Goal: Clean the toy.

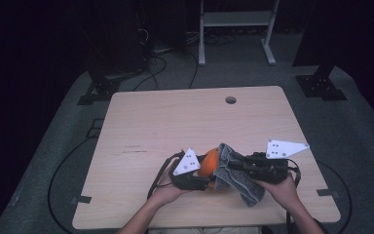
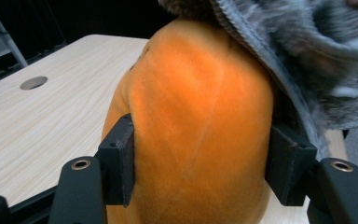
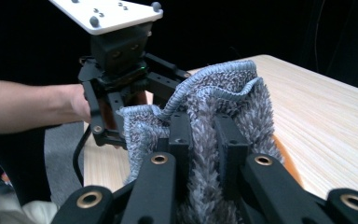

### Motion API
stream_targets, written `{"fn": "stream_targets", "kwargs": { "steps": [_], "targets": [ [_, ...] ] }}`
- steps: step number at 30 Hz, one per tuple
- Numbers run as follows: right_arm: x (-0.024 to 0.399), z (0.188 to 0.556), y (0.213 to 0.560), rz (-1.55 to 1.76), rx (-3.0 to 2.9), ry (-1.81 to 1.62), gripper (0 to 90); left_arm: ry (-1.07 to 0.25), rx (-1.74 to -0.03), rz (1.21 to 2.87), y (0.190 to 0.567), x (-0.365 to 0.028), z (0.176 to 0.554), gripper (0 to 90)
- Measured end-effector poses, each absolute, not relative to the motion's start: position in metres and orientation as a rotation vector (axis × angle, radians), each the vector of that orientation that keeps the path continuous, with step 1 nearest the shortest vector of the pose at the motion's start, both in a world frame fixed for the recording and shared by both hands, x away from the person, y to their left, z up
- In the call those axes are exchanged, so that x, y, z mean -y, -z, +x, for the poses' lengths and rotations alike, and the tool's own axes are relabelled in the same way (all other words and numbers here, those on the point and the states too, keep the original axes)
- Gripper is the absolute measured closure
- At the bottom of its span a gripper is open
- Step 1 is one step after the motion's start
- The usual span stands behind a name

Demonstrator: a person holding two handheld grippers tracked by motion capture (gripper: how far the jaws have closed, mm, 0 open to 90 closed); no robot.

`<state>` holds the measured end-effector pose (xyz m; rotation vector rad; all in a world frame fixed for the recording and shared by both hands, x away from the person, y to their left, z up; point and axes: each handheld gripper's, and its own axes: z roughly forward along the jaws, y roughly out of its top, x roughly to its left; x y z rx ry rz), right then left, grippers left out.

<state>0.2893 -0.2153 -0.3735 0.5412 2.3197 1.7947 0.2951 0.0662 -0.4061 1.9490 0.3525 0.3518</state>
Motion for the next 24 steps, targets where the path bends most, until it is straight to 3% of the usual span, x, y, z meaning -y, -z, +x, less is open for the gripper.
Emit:
{"fn": "stream_targets", "kwargs": {
  "steps": [10,16,24],
  "targets": [
    [0.193,0.298,0.380,0.539,-2.365,-1.760,78.6,-0.317,-0.405,2.012,0.407,-0.077,0.300,36.5],
    [0.204,0.315,0.399,0.680,-2.405,-1.723,78.7,-0.295,-0.416,2.022,0.405,-0.087,0.303,35.7],
    [0.190,0.299,0.387,0.554,-2.397,-1.776,78.6,-0.290,-0.416,2.073,0.410,-0.074,0.305,34.5]
  ]
}}
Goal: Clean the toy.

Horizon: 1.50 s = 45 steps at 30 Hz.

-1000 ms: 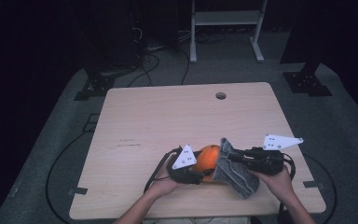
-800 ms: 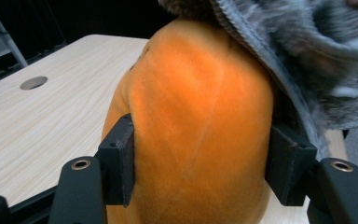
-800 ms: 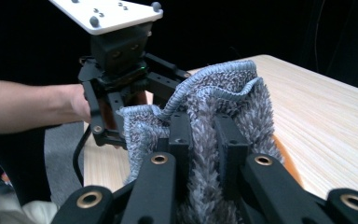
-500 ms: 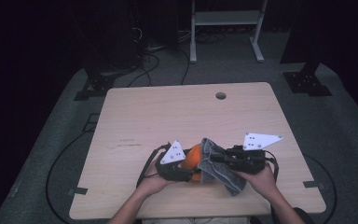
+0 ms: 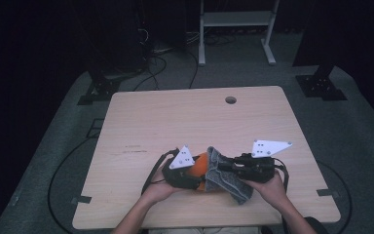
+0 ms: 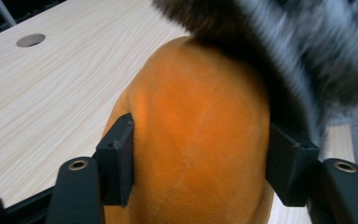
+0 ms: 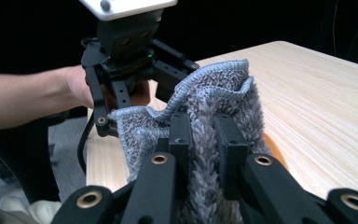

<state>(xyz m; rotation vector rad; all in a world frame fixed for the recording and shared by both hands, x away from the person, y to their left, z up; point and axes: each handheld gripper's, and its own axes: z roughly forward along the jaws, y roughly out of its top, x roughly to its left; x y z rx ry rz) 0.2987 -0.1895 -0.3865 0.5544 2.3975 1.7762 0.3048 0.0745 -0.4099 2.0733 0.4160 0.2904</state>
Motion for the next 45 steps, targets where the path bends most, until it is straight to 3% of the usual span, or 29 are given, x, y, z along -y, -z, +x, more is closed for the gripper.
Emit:
{"fn": "stream_targets", "kwargs": {
  "steps": [4,9,11,15,20,26,33,35,40,45],
  "targets": [
    [0.188,0.308,0.396,0.597,-2.436,-1.745,78.6,-0.220,-0.394,2.063,0.415,-0.079,0.311,17.6],
    [0.191,0.310,0.401,0.609,-2.438,-1.725,78.5,-0.113,-0.412,2.049,0.424,-0.090,0.326,8.9],
    [0.195,0.314,0.403,0.632,-2.433,-1.724,78.5,-0.135,-0.396,2.049,0.429,-0.090,0.326,12.5],
    [0.210,0.321,0.412,0.719,-2.417,-1.721,78.4,-0.196,-0.392,2.030,0.430,-0.086,0.323,30.5],
    [0.230,0.319,0.420,0.809,-2.401,-1.660,78.2,-0.243,-0.396,2.008,0.426,-0.079,0.319,38.5],
    [0.244,0.308,0.409,0.795,-2.348,-1.766,78.3,-0.296,-0.400,2.034,0.402,-0.081,0.312,39.7],
    [0.201,0.301,0.395,0.626,-2.426,-1.755,78.3,-0.251,-0.396,2.104,0.406,-0.078,0.309,40.4],
    [0.198,0.308,0.404,0.659,-2.452,-1.755,78.3,-0.219,-0.400,2.083,0.409,-0.082,0.312,36.6],
    [0.201,0.311,0.413,0.702,-2.447,-1.754,78.3,-0.142,-0.409,2.011,0.412,-0.096,0.323,11.2],
    [0.213,0.316,0.419,0.768,-2.432,-1.764,78.3,-0.098,-0.443,2.067,0.425,-0.100,0.333,10.0]
  ]
}}
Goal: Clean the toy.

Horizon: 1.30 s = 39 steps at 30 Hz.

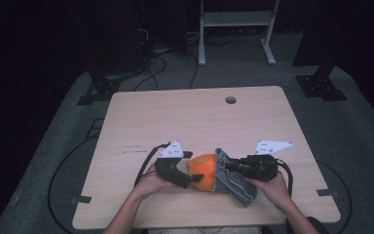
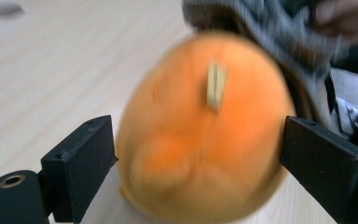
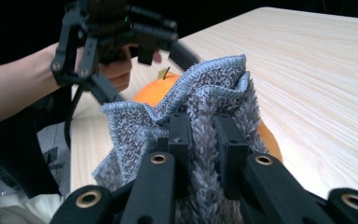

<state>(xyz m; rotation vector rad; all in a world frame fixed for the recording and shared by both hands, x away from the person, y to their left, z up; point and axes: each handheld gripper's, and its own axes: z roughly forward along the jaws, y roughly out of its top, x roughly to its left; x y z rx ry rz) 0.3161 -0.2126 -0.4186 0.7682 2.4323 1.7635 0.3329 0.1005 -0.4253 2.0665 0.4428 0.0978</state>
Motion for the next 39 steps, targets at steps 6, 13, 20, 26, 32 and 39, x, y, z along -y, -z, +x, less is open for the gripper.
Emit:
{"fn": "stream_targets", "kwargs": {
  "steps": [6,13,20,26,32,39],
  "targets": [
    [0.234,0.324,0.432,0.872,-2.432,-1.758,78.0,-0.132,-0.405,2.040,0.434,-0.094,0.330,27.3],
    [0.247,0.316,0.430,0.885,-2.443,-1.622,78.0,-0.145,-0.465,2.031,0.433,-0.094,0.327,34.5],
    [0.216,0.293,0.377,0.617,-2.382,-1.744,78.0,-0.194,-0.479,2.000,0.413,-0.090,0.322,41.1],
    [0.187,0.312,0.394,0.643,-2.489,-1.642,78.2,-0.126,-0.454,2.007,0.419,-0.096,0.321,34.8],
    [0.197,0.313,0.412,0.696,-2.505,-1.690,78.3,-0.081,-0.459,2.025,0.433,-0.095,0.331,9.6],
    [0.222,0.321,0.421,0.796,-2.470,-1.699,78.2,-0.103,-0.445,1.999,0.438,-0.088,0.329,28.5]
  ]
}}
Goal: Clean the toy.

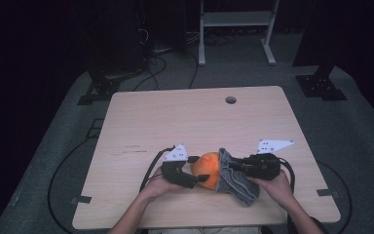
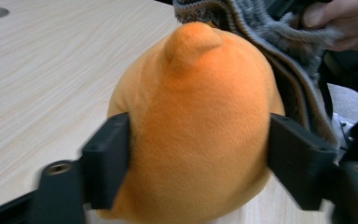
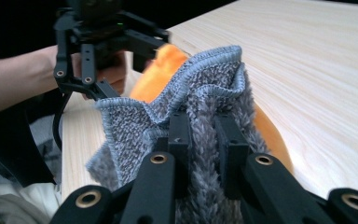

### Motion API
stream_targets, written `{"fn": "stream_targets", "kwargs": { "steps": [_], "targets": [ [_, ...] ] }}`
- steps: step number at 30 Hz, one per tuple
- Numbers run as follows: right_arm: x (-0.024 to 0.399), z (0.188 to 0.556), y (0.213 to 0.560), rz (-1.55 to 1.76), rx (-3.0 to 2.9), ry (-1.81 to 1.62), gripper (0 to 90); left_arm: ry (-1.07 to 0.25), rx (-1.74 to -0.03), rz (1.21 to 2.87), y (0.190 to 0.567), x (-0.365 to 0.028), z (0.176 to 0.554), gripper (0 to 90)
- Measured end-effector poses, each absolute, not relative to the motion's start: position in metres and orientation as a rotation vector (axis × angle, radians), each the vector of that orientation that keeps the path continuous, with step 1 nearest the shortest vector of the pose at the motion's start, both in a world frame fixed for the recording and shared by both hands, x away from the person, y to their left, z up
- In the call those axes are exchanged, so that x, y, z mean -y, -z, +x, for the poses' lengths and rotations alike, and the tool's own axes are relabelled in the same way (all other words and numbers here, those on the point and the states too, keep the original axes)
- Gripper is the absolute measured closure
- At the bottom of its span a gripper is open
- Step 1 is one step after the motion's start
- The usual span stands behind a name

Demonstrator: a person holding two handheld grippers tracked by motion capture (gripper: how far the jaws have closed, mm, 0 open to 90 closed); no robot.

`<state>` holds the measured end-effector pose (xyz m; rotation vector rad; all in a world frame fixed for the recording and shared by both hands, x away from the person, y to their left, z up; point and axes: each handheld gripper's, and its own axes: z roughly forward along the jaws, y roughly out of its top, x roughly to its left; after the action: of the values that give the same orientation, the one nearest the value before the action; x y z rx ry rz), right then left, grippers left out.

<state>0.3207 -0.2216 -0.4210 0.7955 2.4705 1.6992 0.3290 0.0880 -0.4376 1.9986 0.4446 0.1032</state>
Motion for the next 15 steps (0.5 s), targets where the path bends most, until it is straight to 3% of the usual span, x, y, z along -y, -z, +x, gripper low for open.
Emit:
{"fn": "stream_targets", "kwargs": {
  "steps": [7,15],
  "targets": [
    [0.246,0.322,0.432,0.920,-2.456,-1.588,78.1,-0.110,-0.476,1.980,0.437,-0.090,0.327,33.1],
    [0.214,0.298,0.383,0.674,-2.399,-1.732,78.2,-0.227,-0.471,2.030,0.404,-0.087,0.316,37.7]
  ]
}}
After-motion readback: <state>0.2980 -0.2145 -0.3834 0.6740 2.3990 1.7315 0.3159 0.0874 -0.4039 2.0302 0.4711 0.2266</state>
